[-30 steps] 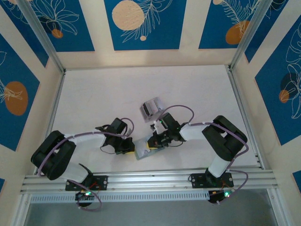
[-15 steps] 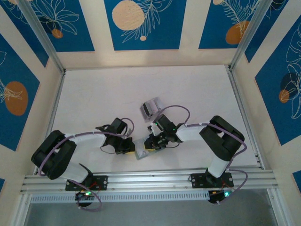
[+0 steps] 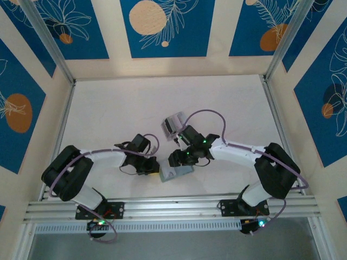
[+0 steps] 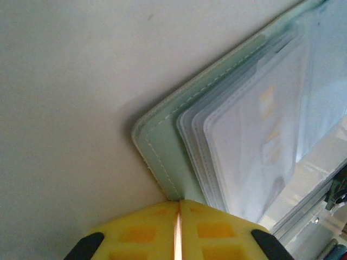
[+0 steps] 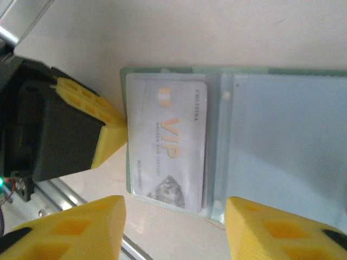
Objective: Put the credit cards into the card holder
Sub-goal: Flip over the card slot in the card holder.
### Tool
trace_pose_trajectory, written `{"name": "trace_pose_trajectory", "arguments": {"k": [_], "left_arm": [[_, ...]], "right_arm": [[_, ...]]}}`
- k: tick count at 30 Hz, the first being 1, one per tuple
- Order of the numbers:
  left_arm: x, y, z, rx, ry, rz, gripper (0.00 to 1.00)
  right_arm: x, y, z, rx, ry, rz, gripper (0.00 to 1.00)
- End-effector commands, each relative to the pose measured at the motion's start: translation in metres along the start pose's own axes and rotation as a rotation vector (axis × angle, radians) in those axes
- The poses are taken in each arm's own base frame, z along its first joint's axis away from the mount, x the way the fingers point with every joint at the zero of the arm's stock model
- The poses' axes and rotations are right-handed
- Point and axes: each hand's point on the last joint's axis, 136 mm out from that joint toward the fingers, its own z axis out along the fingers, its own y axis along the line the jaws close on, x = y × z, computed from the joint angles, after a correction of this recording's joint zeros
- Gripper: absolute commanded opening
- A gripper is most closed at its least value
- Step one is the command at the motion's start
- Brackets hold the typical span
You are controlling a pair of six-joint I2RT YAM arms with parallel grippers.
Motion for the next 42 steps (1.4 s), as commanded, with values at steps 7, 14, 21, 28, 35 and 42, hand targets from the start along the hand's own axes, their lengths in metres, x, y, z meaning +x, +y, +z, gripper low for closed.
{"name": "trace_pose_trajectory", "arguments": {"k": [7,14,21,28,35,42], "left_arm": [[-0.014,0.009,0.012,-0.054,-0.026,0.033,0.11],[-0.013,0.009,0.016,-0.049,-0.015,0.031,0.11],[-0.013,0.008,0.015,-0.043,-0.018,0.033,0.11],[-0.015,0.007,0.019,-0.040,-0.011,0.034,0.11],[-0.012,0.012,0.021,-0.045,-0.005,0.031,0.11],[-0.011,0.008,0.025,-0.032,-0.005,0.034,0.11]], "right_arm": [[-0.018,-0.048,-0.004,0.291,0.049,-0.098,0.37],[-0.027,-0.060,0.010,0.358,0.071,-0.131,0.40],[-0.013,-0.072,0.031,0.383,0.124,-0.128,0.43],[0.008,-0.074,0.045,0.421,0.162,-0.123,0.24],[-0.003,-0.061,0.016,0.442,0.077,-0.129,0.01],[-0.018,-0.037,-0.008,0.426,0.024,-0.161,0.00]]}}
